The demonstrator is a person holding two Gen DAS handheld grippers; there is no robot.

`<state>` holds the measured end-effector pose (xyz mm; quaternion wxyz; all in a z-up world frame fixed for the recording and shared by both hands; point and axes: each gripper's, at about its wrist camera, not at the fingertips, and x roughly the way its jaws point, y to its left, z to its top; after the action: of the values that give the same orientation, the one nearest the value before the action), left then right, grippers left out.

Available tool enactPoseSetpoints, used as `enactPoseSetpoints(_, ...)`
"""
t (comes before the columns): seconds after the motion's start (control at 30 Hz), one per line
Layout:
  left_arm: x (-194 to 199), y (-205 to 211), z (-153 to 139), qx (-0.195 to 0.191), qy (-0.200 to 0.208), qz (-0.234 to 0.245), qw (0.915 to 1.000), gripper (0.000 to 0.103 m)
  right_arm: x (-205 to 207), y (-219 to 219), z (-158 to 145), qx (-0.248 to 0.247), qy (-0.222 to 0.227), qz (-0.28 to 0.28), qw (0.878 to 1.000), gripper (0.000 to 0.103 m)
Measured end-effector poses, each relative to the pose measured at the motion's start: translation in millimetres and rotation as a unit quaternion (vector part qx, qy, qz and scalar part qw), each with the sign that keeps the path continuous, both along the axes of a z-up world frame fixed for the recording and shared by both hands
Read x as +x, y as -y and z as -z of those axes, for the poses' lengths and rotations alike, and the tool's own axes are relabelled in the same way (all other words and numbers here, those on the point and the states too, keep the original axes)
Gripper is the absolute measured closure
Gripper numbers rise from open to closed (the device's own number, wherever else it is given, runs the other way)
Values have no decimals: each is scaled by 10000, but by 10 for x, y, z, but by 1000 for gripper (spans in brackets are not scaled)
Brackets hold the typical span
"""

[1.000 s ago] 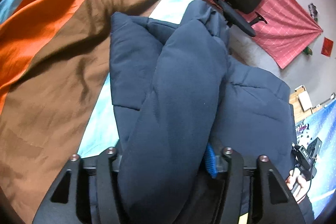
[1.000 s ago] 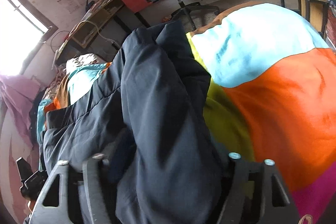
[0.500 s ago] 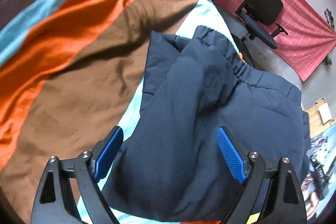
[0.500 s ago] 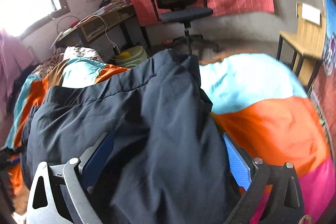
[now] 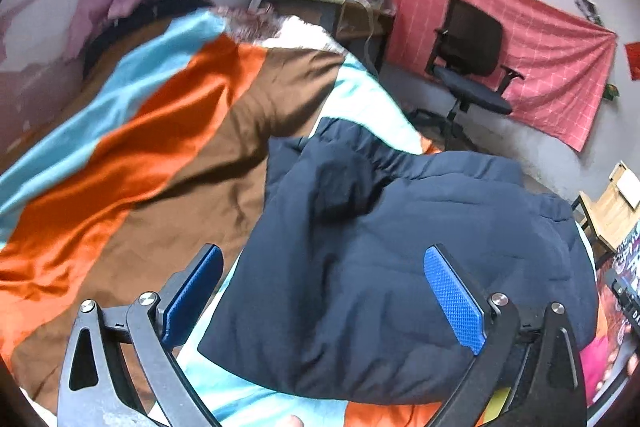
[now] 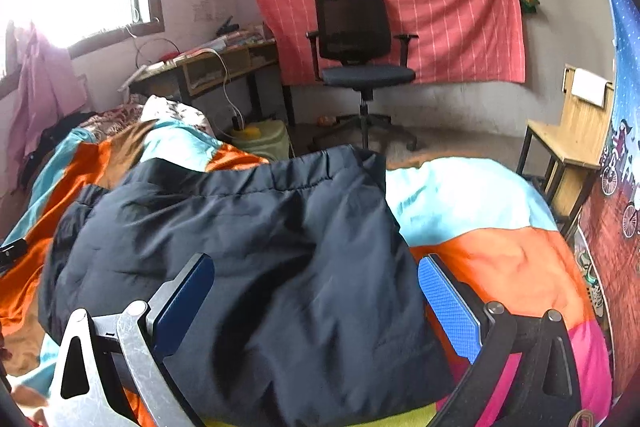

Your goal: Fold large clothes

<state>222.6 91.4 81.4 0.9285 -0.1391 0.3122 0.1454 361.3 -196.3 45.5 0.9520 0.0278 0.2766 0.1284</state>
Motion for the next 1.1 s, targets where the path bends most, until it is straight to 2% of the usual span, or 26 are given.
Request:
enactPoseSetpoints(0.23,-298,415,-194,700,564,404,9951,2,-350,-61,-115,6,353,-77,9993,0)
enactPoseSetpoints(0.4,-534,642,-277,888,910,648,9898,2,-690,-28,-178,63,575,-94,9983,0)
enactPoseSetpoints(0.7,-924,932,-302,1425,1215,973,9775,2,-1260,-5,-332,90,979,-180,9950,0)
enactPoseSetpoints(0.93,-1148,897,-333,1231,1360,840,9794,2,-1602,-42,-402,18,1196,-297,9924,0)
enactPoseSetpoints(1.1,-1289,916,-331,1305,1327,811,9792,2,-1862,-103,-424,-122,1417,-388,9891,0)
